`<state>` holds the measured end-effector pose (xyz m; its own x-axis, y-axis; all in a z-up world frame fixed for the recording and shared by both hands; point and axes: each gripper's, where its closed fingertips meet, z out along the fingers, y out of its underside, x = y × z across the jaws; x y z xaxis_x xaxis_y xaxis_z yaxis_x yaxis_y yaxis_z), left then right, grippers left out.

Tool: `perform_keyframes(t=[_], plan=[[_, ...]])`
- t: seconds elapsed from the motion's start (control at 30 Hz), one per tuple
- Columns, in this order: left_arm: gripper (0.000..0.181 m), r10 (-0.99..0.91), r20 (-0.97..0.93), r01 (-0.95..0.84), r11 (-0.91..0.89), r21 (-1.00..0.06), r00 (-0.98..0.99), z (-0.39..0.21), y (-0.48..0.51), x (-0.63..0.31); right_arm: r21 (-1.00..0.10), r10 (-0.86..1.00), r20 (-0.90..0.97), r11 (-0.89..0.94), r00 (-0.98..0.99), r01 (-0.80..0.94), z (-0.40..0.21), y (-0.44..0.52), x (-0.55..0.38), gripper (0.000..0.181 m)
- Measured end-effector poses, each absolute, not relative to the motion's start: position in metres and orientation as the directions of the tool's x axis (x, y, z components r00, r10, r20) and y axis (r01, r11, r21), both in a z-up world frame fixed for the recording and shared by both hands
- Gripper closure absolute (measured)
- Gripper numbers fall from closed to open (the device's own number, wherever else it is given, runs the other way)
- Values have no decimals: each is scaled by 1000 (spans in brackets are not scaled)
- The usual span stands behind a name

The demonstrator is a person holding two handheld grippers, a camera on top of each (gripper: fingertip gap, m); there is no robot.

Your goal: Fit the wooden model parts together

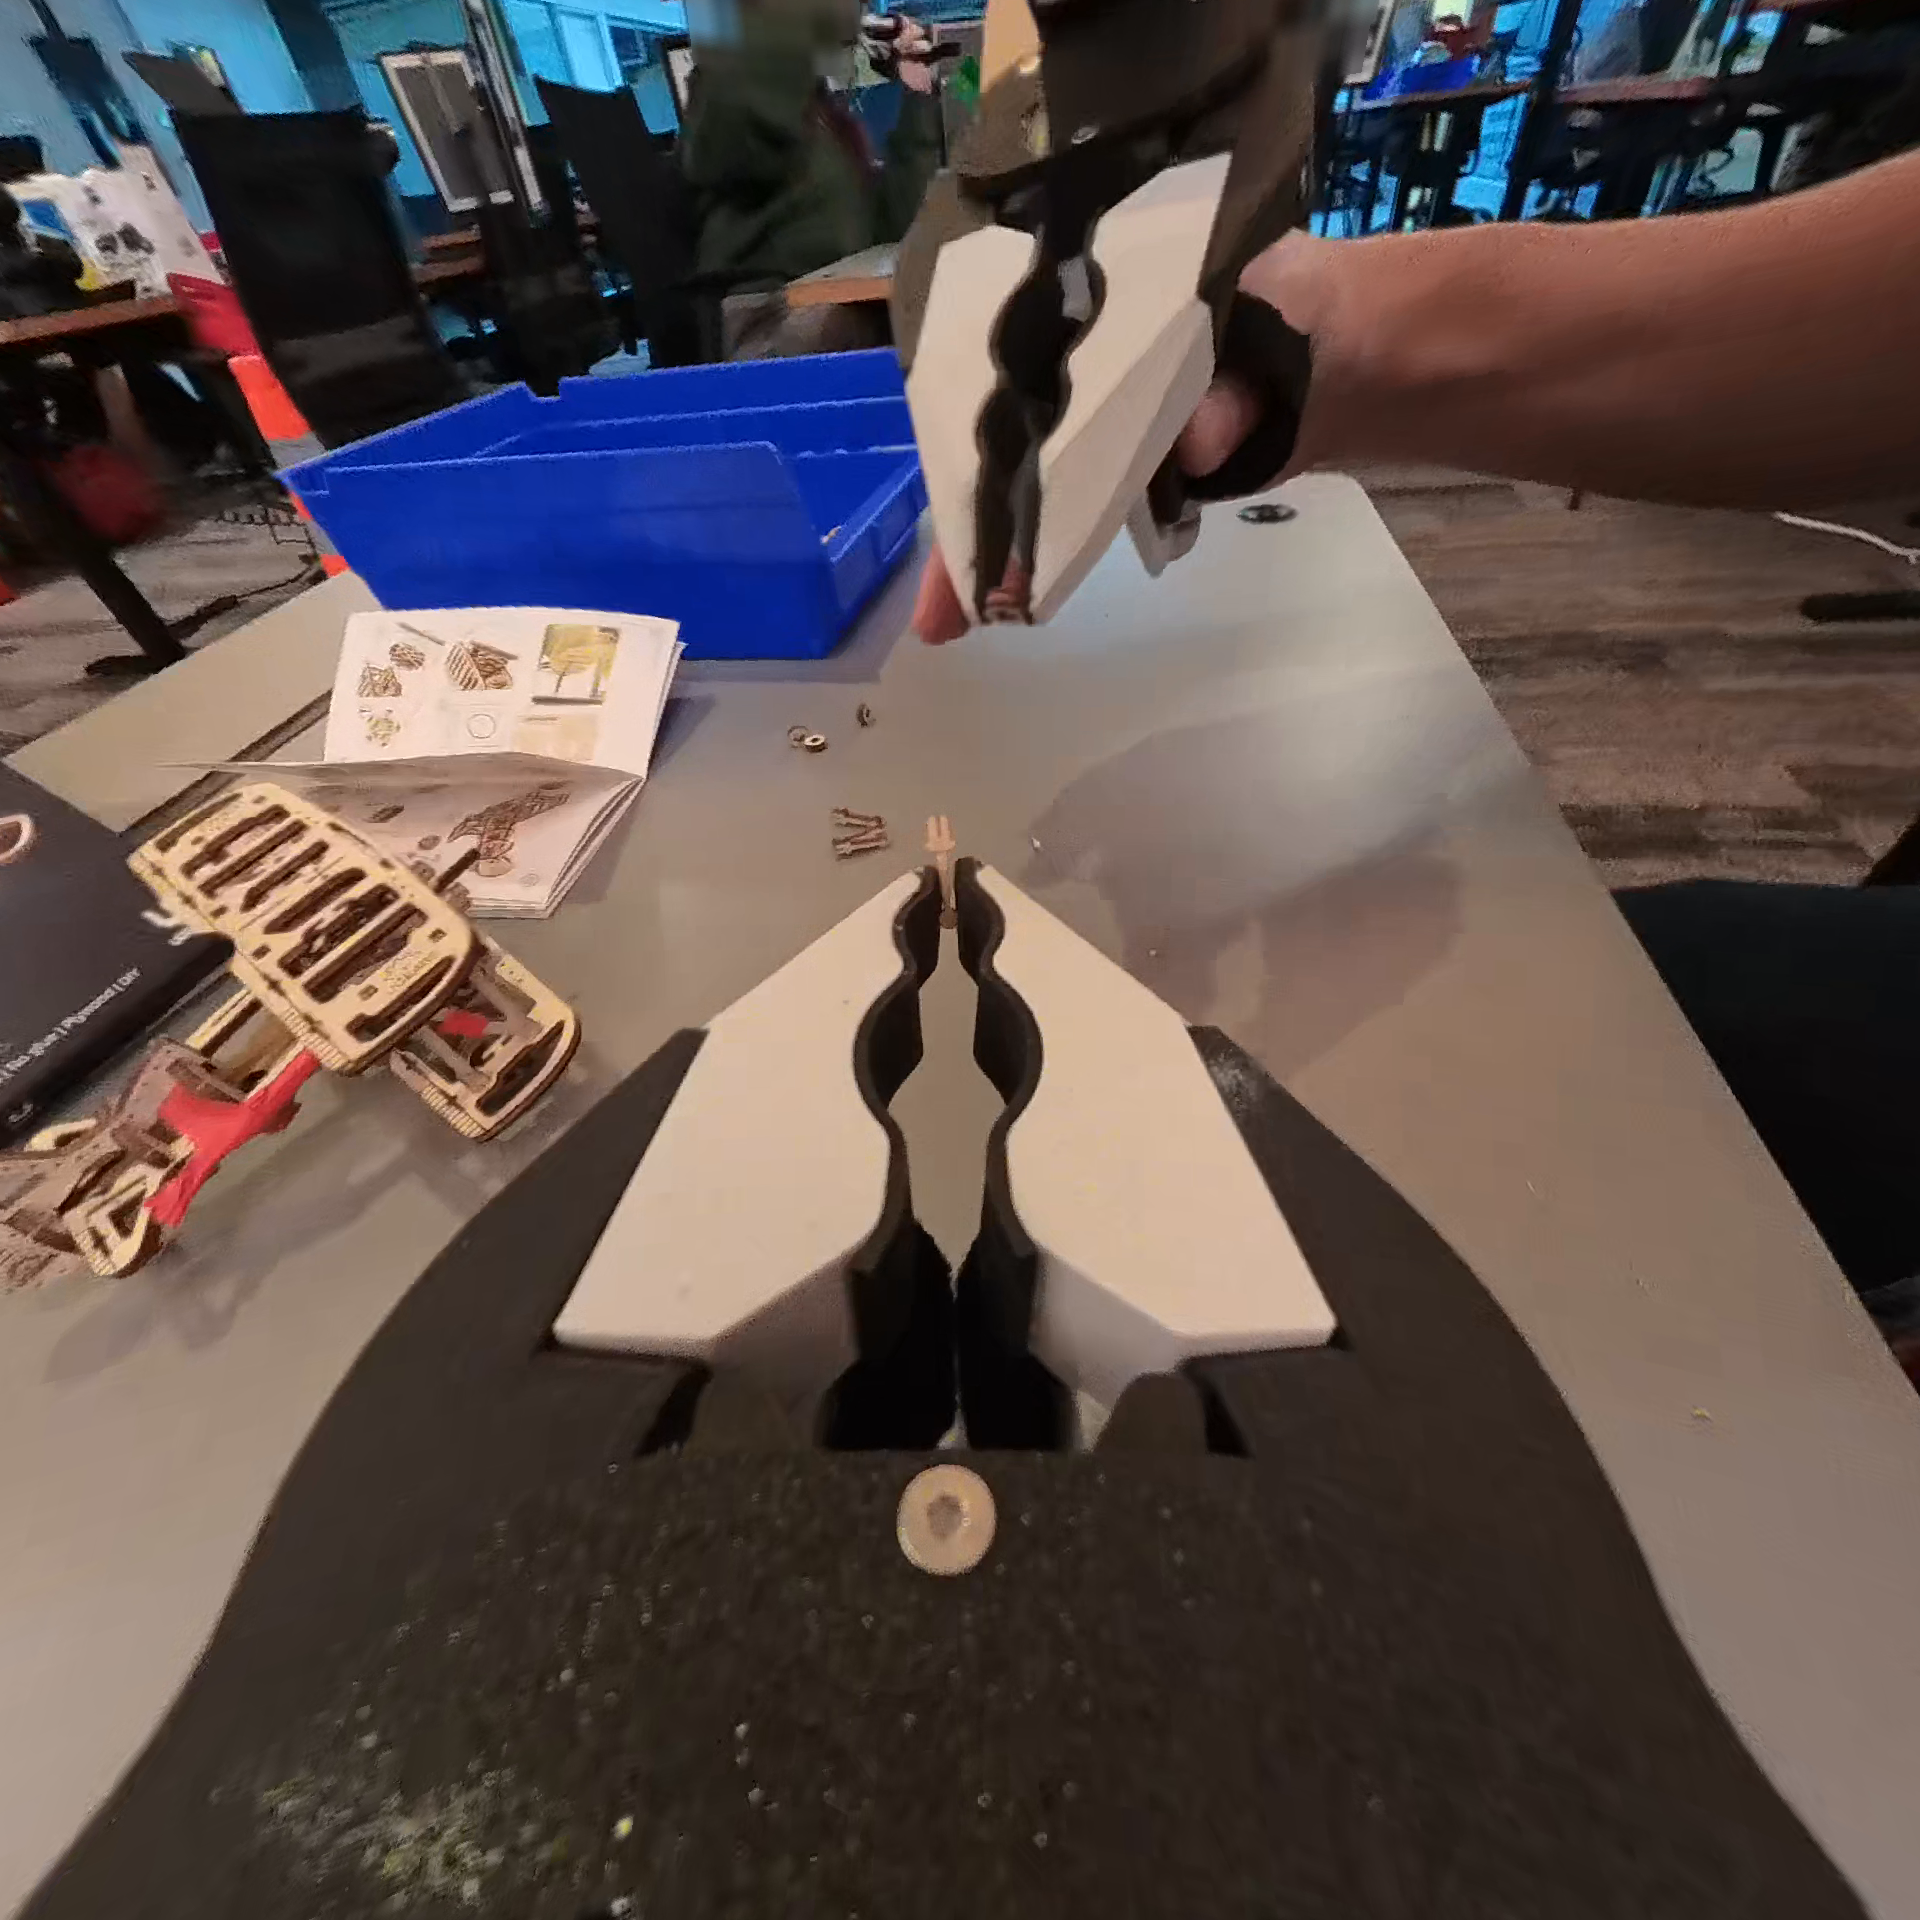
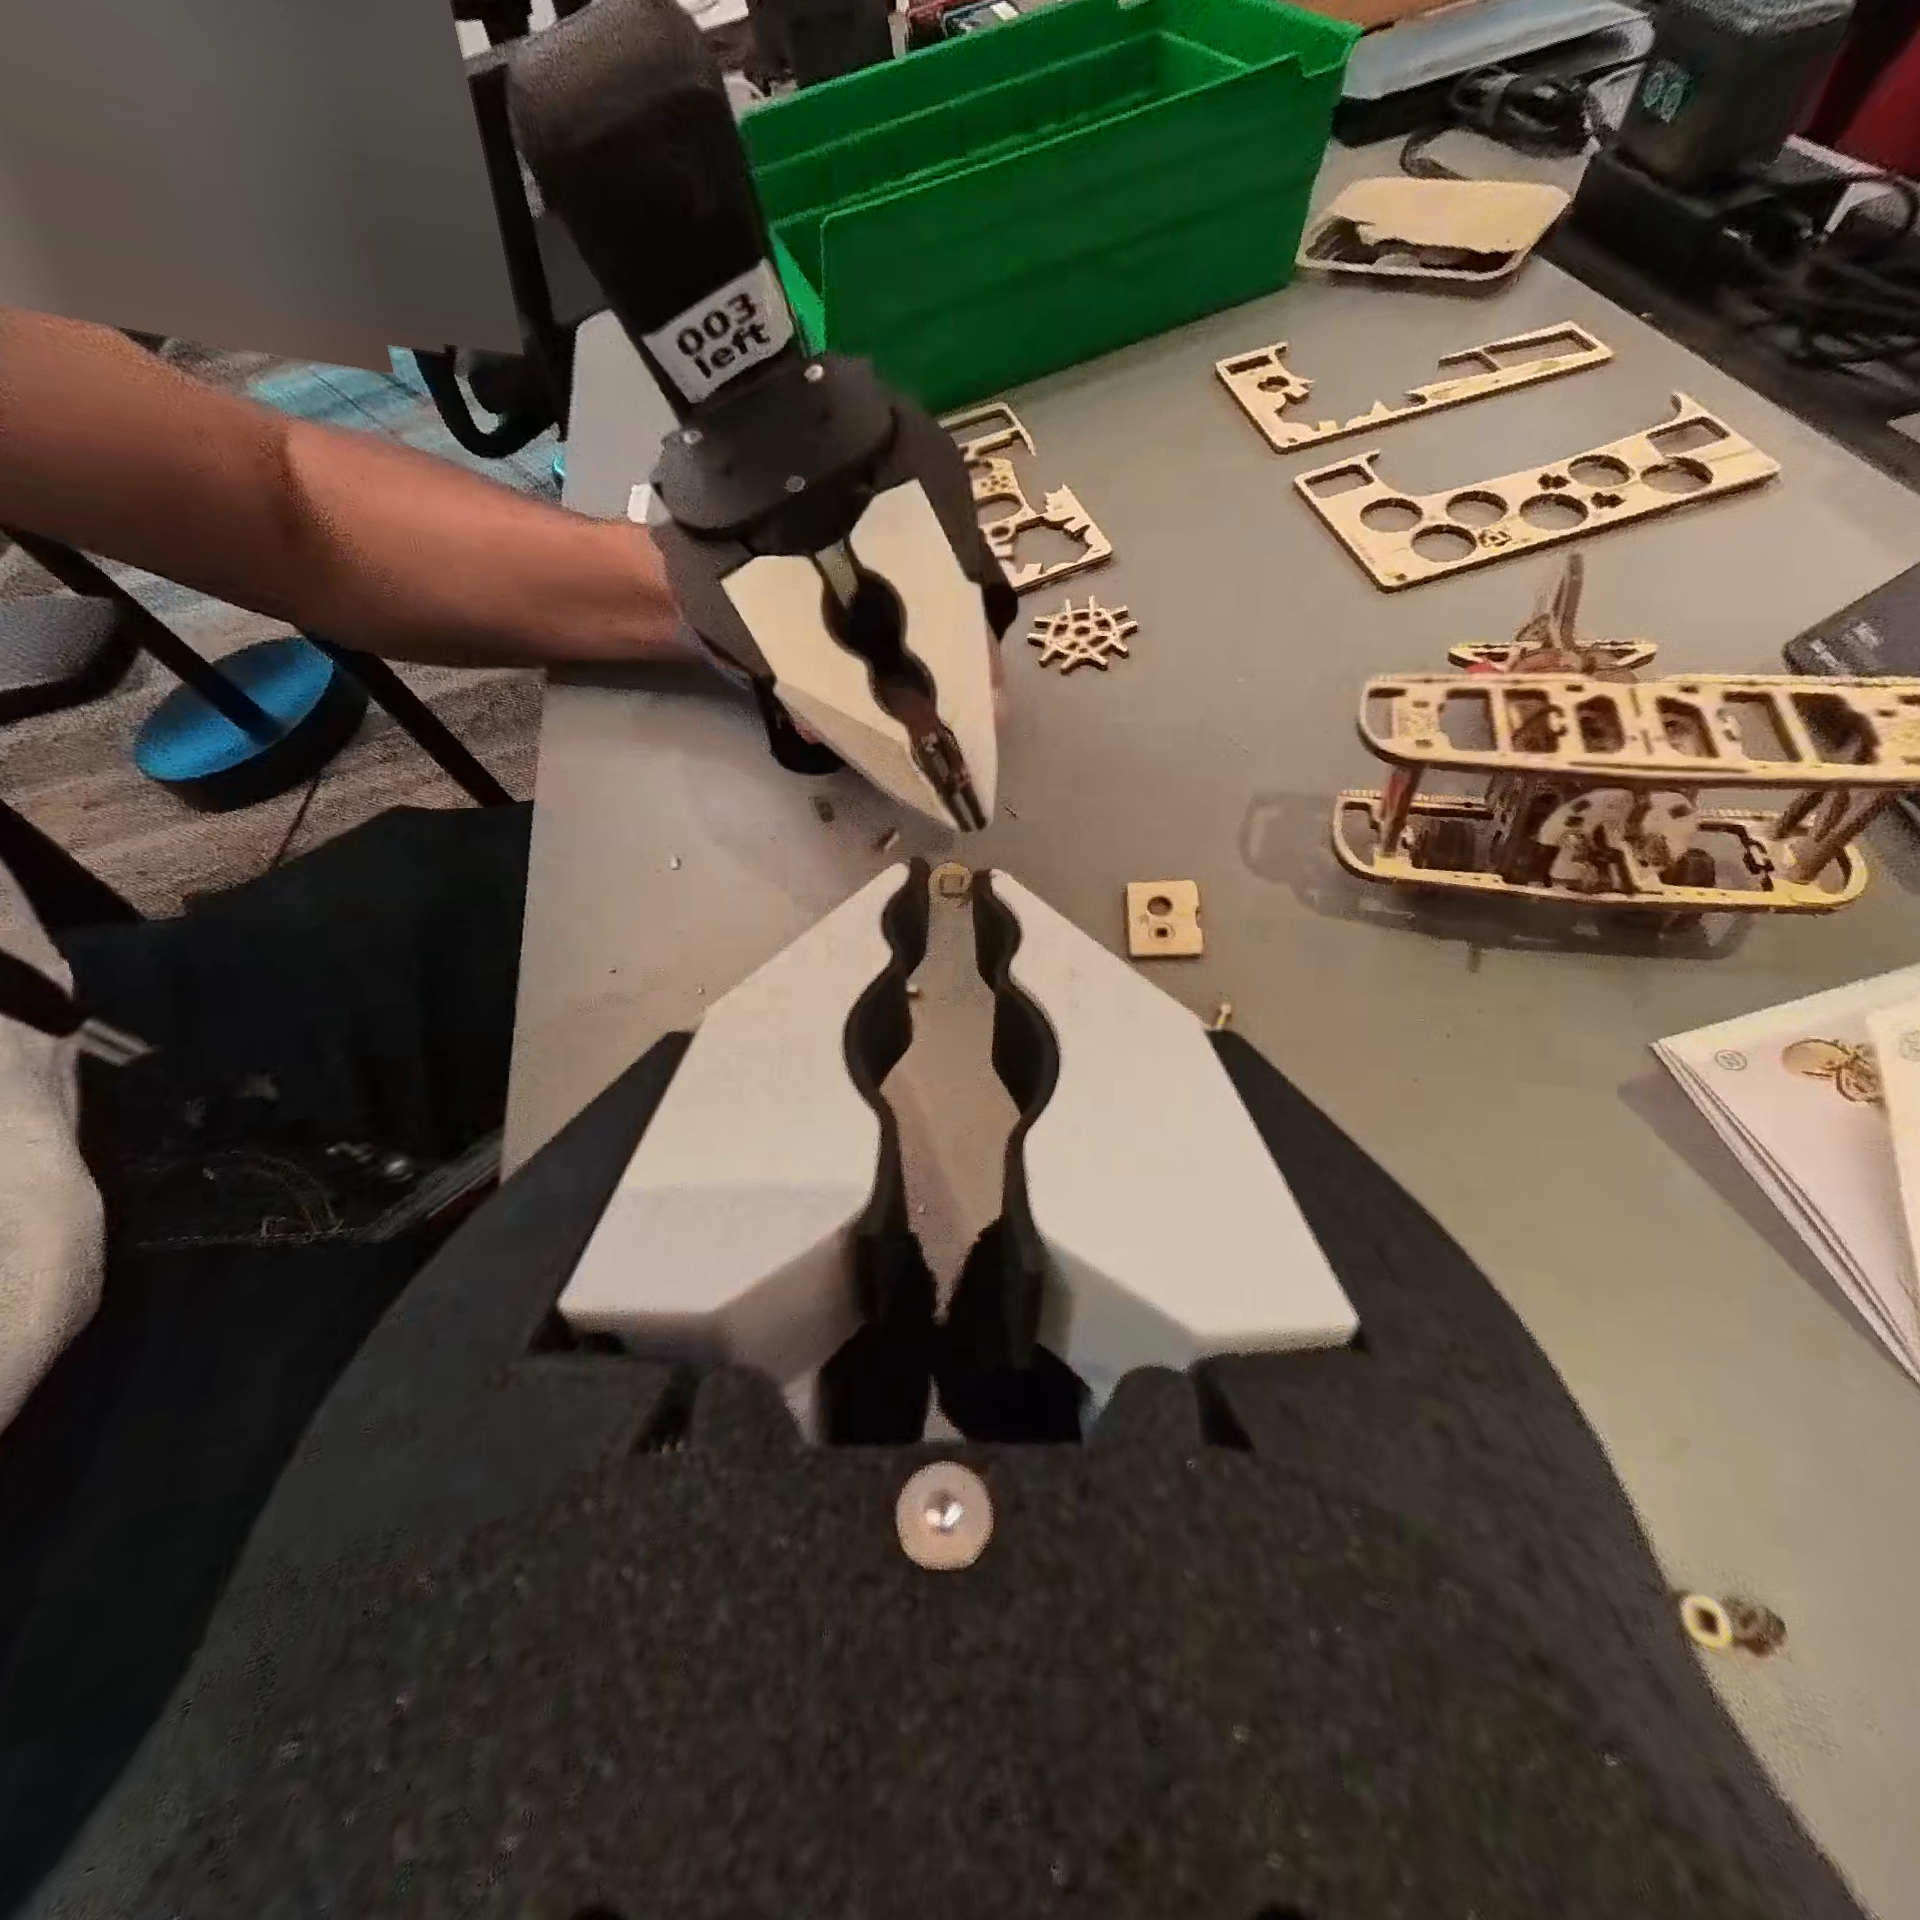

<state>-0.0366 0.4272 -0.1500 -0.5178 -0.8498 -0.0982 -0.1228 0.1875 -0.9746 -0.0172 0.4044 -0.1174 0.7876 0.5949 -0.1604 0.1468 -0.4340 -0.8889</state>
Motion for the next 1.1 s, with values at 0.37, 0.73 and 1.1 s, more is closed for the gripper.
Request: perform_keyframes(t=[0.37, 0.73, 1.1], plan=[[181, -812, -112, -71, 185, -980, -574, -146, 420, -45, -864, 716, -81, -397, 693, 310, -126, 432, -50, 174], [181, -792, -124, -62, 199, -978, -598, -146, 416, -48, -839, 773, -106, -407, 625, 361, -131, 427, -56, 174], [181, -760, -79, -96, 183, -978, -645, -149, 412, -50, -798, 848, -141, -404, 512, 448, -133, 424, -64, 175]])
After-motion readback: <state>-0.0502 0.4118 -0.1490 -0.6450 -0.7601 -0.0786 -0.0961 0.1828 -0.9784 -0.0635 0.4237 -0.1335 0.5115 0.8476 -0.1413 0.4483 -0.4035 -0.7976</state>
